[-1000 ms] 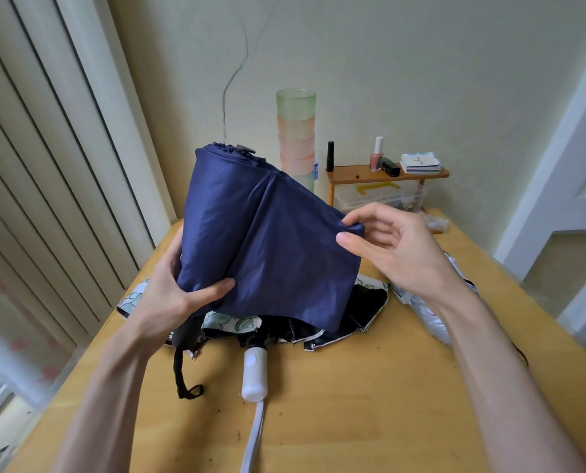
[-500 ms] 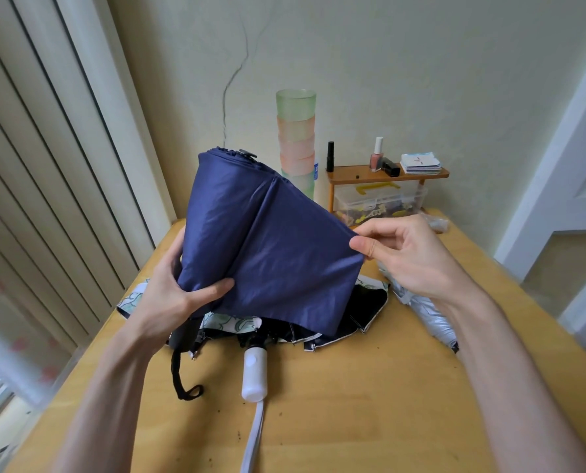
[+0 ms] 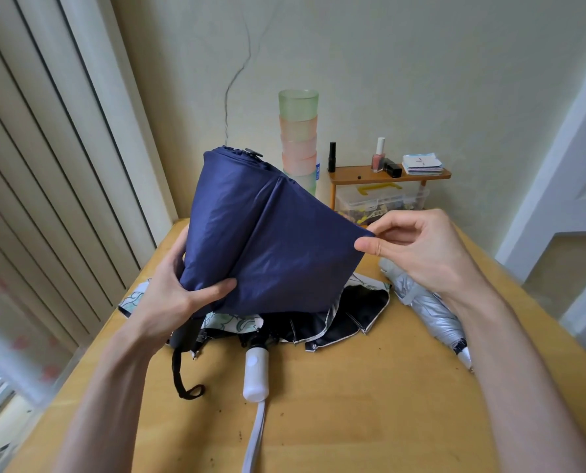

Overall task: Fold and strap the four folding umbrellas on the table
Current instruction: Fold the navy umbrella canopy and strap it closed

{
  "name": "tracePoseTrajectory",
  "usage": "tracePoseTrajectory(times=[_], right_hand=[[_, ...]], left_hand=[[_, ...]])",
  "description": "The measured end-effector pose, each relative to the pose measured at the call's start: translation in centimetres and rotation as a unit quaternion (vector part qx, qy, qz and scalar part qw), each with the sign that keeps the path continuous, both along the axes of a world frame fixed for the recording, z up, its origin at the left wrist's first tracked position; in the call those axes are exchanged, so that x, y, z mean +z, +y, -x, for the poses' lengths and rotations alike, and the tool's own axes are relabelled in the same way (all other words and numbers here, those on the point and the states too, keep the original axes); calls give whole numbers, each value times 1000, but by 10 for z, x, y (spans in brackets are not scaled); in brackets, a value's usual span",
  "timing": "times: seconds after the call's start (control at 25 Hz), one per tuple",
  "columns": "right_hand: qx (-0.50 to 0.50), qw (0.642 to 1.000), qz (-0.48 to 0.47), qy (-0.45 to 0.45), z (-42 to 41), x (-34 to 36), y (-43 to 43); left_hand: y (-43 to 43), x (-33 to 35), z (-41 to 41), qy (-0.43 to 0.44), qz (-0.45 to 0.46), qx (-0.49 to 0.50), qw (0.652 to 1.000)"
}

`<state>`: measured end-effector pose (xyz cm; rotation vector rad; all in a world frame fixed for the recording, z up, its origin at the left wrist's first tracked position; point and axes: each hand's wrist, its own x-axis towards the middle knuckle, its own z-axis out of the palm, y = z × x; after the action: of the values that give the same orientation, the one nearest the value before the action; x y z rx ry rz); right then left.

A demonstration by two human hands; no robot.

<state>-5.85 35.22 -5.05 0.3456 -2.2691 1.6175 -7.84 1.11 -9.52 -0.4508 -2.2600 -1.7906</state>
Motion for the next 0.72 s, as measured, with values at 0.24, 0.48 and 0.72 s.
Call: tracePoseTrajectory(times=[0.24, 0.48, 0.72], right_hand=[[19, 994, 105, -19, -2, 0, 9], [25, 992, 101, -66, 2, -5, -25], [-44, 980, 192, -11, 9, -16, -40]], left_hand=[[-8, -2, -1, -6, -40, 6, 999], [-9, -4, 2, -13, -62, 3, 998], [-2, -4, 3, 1, -44, 15, 999]])
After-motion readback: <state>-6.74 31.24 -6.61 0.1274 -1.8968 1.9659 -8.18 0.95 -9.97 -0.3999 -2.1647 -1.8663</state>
